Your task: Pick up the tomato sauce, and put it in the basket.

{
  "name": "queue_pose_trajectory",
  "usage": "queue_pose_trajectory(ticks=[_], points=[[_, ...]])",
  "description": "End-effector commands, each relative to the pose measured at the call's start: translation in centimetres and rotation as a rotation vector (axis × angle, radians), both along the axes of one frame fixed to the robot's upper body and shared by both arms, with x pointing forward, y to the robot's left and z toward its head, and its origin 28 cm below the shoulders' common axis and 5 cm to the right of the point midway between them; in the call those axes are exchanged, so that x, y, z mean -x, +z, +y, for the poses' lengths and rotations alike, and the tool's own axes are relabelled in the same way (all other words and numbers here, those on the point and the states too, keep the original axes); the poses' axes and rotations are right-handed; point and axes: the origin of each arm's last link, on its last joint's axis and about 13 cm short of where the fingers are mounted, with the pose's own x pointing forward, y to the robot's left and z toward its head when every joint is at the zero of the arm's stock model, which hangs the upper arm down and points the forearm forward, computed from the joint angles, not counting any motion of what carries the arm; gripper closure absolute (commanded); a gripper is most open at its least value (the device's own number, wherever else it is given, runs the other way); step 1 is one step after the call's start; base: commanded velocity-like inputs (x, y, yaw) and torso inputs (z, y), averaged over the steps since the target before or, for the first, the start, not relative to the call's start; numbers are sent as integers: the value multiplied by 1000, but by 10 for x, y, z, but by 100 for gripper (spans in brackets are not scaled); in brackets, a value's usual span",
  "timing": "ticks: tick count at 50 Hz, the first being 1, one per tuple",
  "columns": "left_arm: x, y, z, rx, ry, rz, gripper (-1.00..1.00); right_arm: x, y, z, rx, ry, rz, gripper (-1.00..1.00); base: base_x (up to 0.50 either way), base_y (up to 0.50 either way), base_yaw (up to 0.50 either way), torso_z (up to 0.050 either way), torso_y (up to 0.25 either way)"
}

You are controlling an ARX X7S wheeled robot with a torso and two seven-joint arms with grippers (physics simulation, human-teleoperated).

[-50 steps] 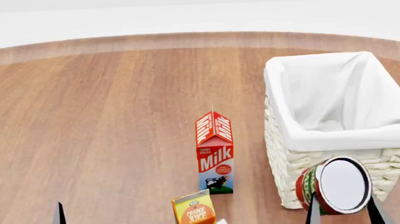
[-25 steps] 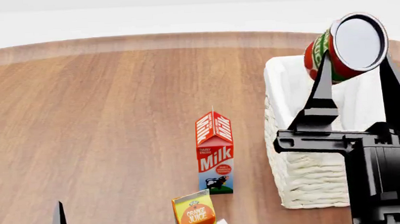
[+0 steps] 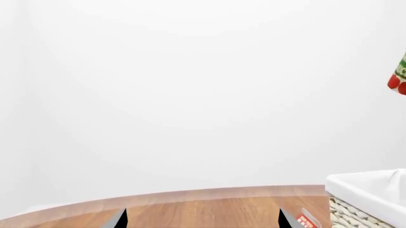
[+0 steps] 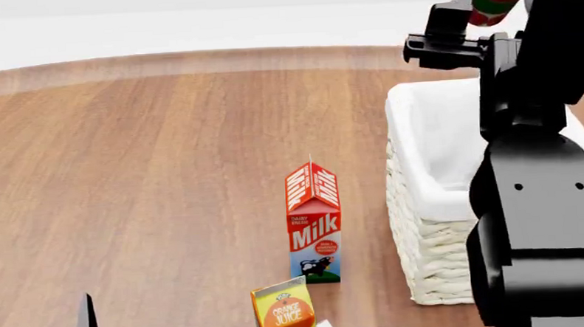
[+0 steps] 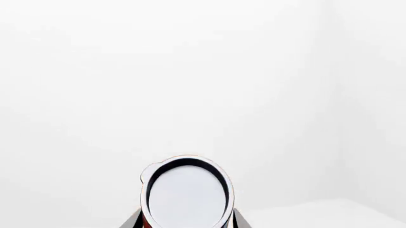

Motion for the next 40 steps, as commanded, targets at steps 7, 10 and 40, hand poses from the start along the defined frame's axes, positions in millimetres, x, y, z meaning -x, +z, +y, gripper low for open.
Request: queue_pose_trajectory(ticks=[7, 10, 40], points=[[-1, 0, 0, 1, 2, 2, -100, -37, 11, 2, 60, -84, 59, 100, 0, 0, 0, 0, 0], [0, 0, 0, 1, 1, 1, -100, -44, 15, 1, 51, -79, 69, 100, 0, 0, 0, 0, 0], [-2, -2, 0, -1, 3, 6, -100, -48, -22, -9, 73, -72, 396, 100, 0, 0, 0, 0, 0]])
